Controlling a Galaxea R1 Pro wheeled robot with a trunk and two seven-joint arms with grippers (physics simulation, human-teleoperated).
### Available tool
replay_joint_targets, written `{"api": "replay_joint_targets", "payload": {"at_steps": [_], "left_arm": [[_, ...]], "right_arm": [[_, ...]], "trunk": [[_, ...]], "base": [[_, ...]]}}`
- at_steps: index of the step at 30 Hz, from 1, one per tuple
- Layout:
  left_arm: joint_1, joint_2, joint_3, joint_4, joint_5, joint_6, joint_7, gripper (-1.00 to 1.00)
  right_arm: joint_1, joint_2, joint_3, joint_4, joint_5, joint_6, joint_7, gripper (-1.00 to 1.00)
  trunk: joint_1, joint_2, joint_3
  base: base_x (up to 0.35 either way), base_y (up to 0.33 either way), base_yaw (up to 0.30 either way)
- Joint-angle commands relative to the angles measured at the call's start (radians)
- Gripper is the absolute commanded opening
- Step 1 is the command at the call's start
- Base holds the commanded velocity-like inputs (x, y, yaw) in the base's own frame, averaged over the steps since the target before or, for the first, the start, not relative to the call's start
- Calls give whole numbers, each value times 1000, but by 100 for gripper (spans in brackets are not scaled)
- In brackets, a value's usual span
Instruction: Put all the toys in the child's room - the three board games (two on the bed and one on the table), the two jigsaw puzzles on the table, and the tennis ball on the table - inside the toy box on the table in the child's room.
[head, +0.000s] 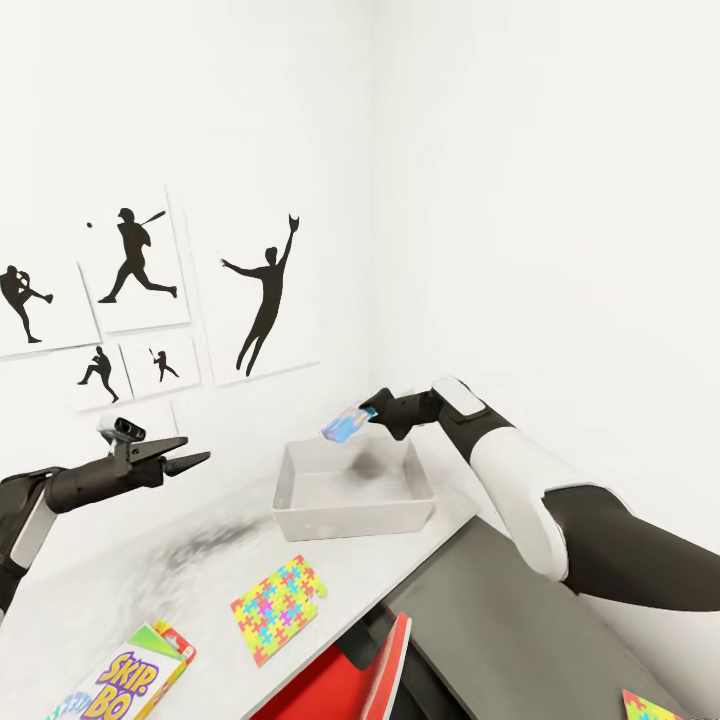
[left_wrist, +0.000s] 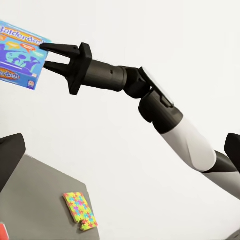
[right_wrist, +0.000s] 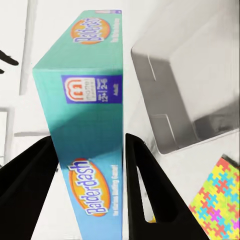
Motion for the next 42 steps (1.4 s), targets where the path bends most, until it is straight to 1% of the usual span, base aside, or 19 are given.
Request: {"api": "replay_joint_targets", "payload": {"at_steps": [1, 4, 9, 19, 24, 33, 36, 37, 42], "left_arm": [[0, 1, -1, 0, 0, 11, -4, 100], [-1, 3, -2, 0, 0, 11, -4, 100], [-1, 4, -3, 0, -1, 11, -4, 100], [-1, 4, -5, 0, -2, 11, -4, 100], [-1, 4, -5, 0, -2, 11, -4, 100], [-2, 6, -1, 0, 0, 11, -4, 100], [-15, 6, 0, 0, 0, 11, -4, 100], [-32, 7, -1, 0, 0, 11, -4, 100], [-77, 5, -2, 15, -5, 11, -4, 100]], "right_arm": [[0, -2, 5, 3, -19, -3, -8, -100], [0, -14, 5, 20, -18, -9, -8, -100], [0, -23, 5, 29, -14, -14, -9, -100], [0, -24, 17, 60, -7, -20, -8, -100], [6, -21, 22, 56, -1, -23, -9, -100], [9, -23, 18, 50, 1, -26, -10, -100], [9, -23, 17, 50, 1, -27, -10, -100], [9, -23, 17, 50, 1, -26, -10, -100], [9, -23, 17, 50, 1, -26, -10, -100]], "trunk": [[0, -1, 0], [0, -1, 0], [0, -1, 0], [0, -1, 0], [0, -1, 0], [0, -1, 0], [0, -1, 0], [0, -1, 0], [0, -1, 0]], "base": [[0, 0, 0], [0, 0, 0], [0, 0, 0], [0, 0, 0], [0, 0, 0], [0, 0, 0], [0, 0, 0], [0, 0, 0], [0, 0, 0]]}}
